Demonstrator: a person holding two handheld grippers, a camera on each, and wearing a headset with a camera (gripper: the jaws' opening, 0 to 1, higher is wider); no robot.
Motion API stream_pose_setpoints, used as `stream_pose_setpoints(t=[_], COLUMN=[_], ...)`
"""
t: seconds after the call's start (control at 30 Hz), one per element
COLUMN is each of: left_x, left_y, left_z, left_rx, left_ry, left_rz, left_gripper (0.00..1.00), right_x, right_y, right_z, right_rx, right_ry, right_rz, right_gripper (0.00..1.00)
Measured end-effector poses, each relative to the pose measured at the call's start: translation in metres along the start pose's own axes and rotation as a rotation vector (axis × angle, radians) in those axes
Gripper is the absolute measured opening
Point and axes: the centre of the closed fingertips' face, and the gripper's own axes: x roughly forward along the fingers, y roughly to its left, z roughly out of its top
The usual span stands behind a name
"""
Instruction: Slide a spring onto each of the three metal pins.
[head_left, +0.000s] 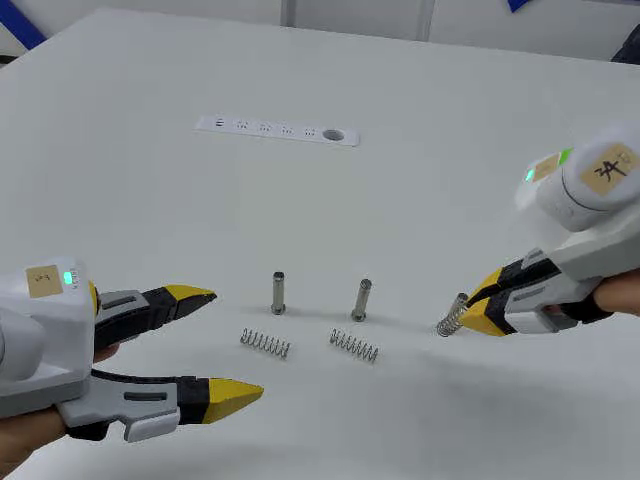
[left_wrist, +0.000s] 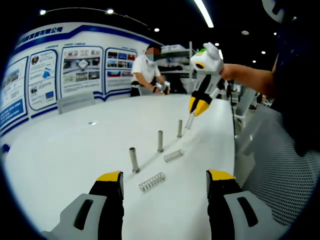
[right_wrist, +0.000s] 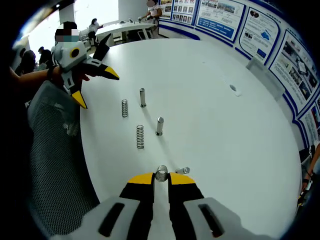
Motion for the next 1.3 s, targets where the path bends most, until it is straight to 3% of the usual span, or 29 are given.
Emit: stream_pose_setpoints(t=[0.33,0.77,1.3], left_x=[0.000,-0.002,-0.003], left_y=[0.001,0.002,0.003], left_z=[-0.001,-0.004,-0.007], left_rx=[-0.006,-0.014,-0.025], left_ry=[-0.005,-0.001,0.004], left_rz=[0.003,0.012,0.019], left_gripper=[0.69,0.68,0.68], right_x=[-0.017,-0.006,0.010], right_y=[-0.018,-0.034,-0.037], right_z=[0.006,0.007,0.000], right_rx=[-0.028,-0.072,-0.063], right_ry=[0.034,0.110,0.162], right_rz=[-0.037,-0.019,0.029], right_gripper=[0.11,0.11,0.11])
